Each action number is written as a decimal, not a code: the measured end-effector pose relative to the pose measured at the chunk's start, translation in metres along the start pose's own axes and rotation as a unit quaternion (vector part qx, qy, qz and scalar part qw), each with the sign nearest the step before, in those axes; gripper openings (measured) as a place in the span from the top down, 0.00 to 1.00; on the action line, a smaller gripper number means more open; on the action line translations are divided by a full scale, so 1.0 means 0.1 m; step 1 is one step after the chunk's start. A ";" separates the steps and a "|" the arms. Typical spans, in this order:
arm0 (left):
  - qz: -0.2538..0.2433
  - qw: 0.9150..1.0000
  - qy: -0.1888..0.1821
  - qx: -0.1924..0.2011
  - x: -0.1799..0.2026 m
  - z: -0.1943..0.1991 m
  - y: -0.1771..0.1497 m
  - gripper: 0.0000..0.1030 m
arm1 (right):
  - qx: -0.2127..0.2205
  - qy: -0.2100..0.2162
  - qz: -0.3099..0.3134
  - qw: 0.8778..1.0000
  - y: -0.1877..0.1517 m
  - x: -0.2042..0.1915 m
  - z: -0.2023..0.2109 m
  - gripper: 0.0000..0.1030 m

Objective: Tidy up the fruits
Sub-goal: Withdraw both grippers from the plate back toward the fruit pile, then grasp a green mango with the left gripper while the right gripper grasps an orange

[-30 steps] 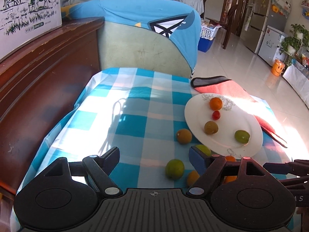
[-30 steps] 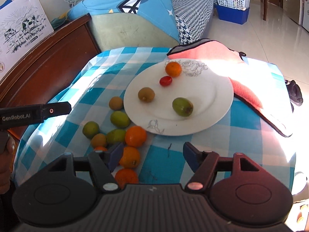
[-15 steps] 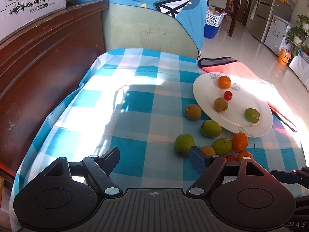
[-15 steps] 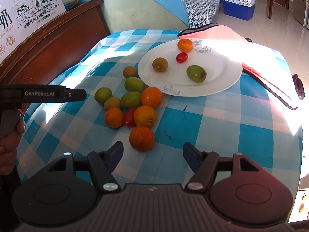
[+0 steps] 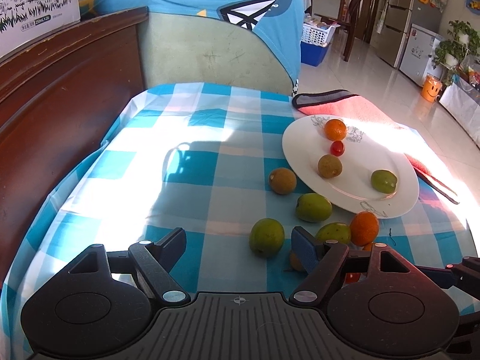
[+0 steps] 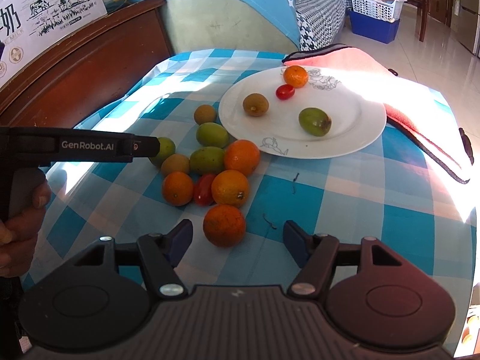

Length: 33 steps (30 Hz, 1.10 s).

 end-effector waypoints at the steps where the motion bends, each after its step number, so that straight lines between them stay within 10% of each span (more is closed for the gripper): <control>1: 0.000 1.000 -0.002 0.000 0.01 -0.01 0.00 0.26 | 0.002 -0.001 0.001 1.000 0.00 0.00 0.00 0.38; 15: 0.011 1.000 -0.012 -0.005 0.03 -0.18 0.00 0.52 | 0.019 -0.013 0.031 0.999 0.00 -0.05 -0.02 0.59; 28: -0.005 1.000 0.002 -0.006 0.04 -0.26 -0.08 0.52 | 0.024 -0.021 0.042 0.999 0.00 -0.06 -0.03 0.63; 33: -0.003 1.000 -0.005 -0.005 0.05 -0.24 -0.07 0.75 | 0.028 -0.021 0.042 0.999 0.01 -0.05 -0.03 0.70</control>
Point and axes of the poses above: each gripper's, at about its wrist camera, not at the fingertips, and z roughly against the way its jaws point, x to its right, y to its top, the point moved 8 cm from there along -z, roughly the way its jaws point, and after that the axes turned 8 degrees about -y, right-handed, at the moved point
